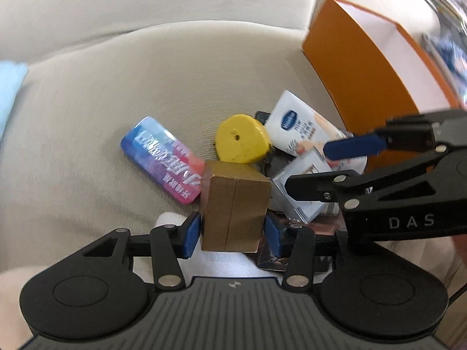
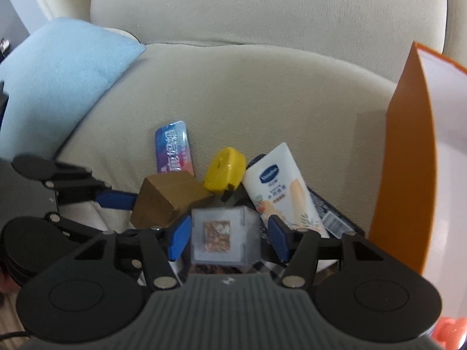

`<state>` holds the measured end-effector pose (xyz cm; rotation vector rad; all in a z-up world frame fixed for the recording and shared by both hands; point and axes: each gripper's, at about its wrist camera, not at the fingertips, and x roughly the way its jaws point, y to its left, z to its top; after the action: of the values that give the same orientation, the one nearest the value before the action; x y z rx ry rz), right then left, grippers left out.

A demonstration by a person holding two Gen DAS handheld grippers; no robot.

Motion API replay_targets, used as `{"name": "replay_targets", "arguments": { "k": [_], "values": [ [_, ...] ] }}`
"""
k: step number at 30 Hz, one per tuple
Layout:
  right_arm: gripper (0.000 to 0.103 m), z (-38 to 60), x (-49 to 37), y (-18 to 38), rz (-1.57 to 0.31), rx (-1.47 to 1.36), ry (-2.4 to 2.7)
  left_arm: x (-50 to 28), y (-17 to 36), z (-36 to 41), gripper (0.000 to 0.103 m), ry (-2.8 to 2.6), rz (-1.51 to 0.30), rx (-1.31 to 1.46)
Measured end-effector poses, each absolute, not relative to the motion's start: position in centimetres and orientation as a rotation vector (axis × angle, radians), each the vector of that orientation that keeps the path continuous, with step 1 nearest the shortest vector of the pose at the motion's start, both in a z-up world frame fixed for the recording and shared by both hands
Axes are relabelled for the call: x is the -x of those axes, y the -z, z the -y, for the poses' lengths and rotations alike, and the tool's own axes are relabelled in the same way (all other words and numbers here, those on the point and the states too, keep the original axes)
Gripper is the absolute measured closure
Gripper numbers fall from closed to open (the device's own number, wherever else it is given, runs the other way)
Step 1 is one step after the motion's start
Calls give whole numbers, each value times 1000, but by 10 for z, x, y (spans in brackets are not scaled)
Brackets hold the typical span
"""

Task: Organize rigid objects
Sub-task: 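Grasp the brown cardboard cube with the left tool while the right tool grasps the clear cube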

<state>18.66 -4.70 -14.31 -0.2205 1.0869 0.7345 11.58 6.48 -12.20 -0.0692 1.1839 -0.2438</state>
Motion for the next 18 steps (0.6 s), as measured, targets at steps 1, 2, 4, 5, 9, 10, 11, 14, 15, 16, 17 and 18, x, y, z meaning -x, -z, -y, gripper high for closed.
{"name": "replay_targets", "arguments": {
  "k": [1, 2, 4, 5, 9, 10, 11, 14, 15, 16, 17, 18],
  "values": [
    [43, 49, -188, 143, -1096, 206, -732, -116, 122, -70, 50, 236, -1191, 100],
    [43, 49, -189, 143, -1101, 195, -728, -114, 121, -75, 50, 229, -1194, 129],
    [43, 50, -189, 142, -1099, 188, -719, -111, 117, -82, 50, 213, -1186, 175],
    [43, 50, -189, 142, -1104, 196, -712, -112, 115, -86, 51, 204, -1182, 193],
    [43, 41, -186, 150, -1130, 245, -698, -116, 118, -94, 51, 197, -1172, 223],
    [43, 39, -185, 152, -1134, 254, -696, -117, 118, -95, 51, 194, -1170, 230],
    [43, 36, -184, 155, -1136, 271, -696, -117, 118, -95, 51, 192, -1167, 235],
    [43, 27, -179, 160, -1122, 335, -684, -117, 119, -96, 51, 186, -1166, 250],
    [43, 25, -178, 161, -1115, 348, -680, -119, 120, -95, 50, 179, -1168, 255],
    [46, 26, -177, 161, -1105, 351, -675, -120, 120, -96, 48, 167, -1170, 263],
    [49, 29, -178, 160, -1103, 338, -674, -123, 121, -96, 47, 158, -1169, 270],
    [51, 31, -180, 160, -1115, 313, -680, -126, 122, -96, 44, 156, -1166, 277]
  ]
}}
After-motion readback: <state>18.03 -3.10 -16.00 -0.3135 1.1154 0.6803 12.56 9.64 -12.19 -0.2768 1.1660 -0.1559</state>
